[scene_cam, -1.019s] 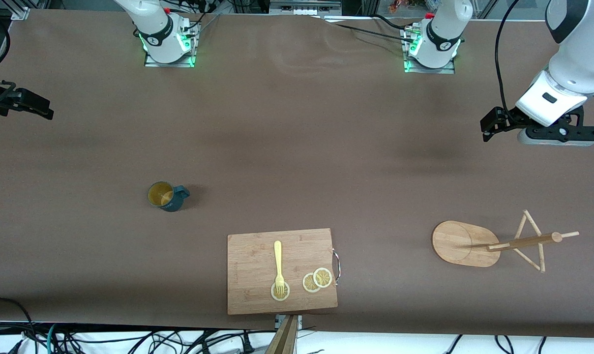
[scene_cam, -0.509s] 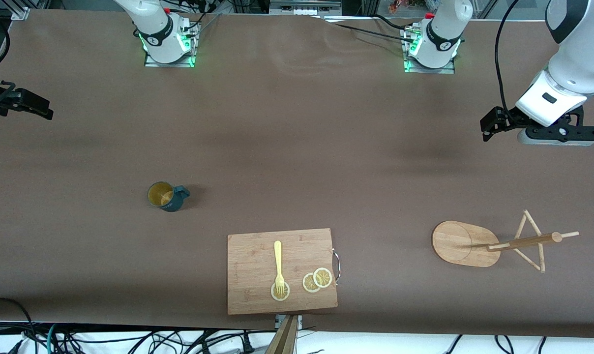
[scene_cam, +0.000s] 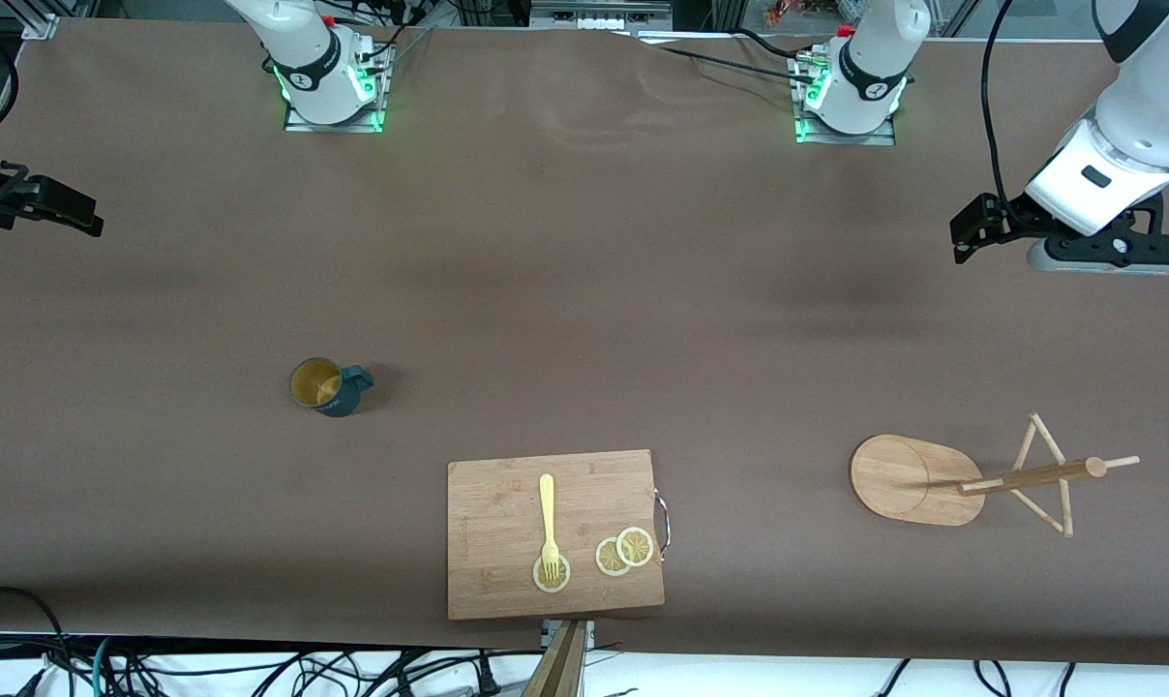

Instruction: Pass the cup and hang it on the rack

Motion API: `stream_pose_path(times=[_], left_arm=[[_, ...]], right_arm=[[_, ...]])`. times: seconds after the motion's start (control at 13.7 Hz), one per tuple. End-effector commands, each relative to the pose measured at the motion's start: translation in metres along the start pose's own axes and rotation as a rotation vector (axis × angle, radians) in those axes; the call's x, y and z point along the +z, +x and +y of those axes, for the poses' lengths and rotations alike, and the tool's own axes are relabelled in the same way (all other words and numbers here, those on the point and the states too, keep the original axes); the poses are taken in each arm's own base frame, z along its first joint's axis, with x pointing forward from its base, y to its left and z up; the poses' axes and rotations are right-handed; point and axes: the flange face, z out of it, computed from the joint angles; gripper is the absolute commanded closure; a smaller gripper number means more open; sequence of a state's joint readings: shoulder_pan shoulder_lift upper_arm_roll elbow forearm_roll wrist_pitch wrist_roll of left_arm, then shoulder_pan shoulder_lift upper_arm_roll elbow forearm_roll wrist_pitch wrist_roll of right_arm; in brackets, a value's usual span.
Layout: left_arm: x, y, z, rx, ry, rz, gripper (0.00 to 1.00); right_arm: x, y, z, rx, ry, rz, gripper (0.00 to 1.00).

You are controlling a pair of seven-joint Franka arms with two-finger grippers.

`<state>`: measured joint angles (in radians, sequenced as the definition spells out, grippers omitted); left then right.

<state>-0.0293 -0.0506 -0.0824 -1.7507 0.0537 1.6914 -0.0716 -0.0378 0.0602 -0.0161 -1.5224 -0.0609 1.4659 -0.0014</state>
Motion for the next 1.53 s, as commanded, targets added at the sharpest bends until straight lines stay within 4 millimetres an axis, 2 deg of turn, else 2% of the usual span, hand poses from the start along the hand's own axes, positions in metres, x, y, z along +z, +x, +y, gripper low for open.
stream_pose_path(times=[0.0,0.29,0.44,1.02,1.46], left_arm=[[-0.001,0.008,0.000,-0.002,-0.027,-0.033,0.00],[-0.003,0.009,0.007,0.064,-0.010,-0.023,0.00],[0.004,0.009,0.013,0.060,-0.025,-0.038,0.00],[-0.001,0.023,-0.001,0.041,-0.036,-0.027,0.00],[0.000,0.023,-0.006,0.030,-0.036,-0.029,0.00]], right_arm=[[-0.004,0.002,0.002,0.000,0.005,0.004,0.00],[-0.002,0.003,-0.001,-0.001,0.006,0.002,0.00],[0.010,0.011,0.000,0.004,0.006,-0.023,0.00],[0.039,0.026,-0.004,-0.008,0.004,-0.076,0.00],[0.052,0.031,-0.006,-0.012,0.004,-0.110,0.00]])
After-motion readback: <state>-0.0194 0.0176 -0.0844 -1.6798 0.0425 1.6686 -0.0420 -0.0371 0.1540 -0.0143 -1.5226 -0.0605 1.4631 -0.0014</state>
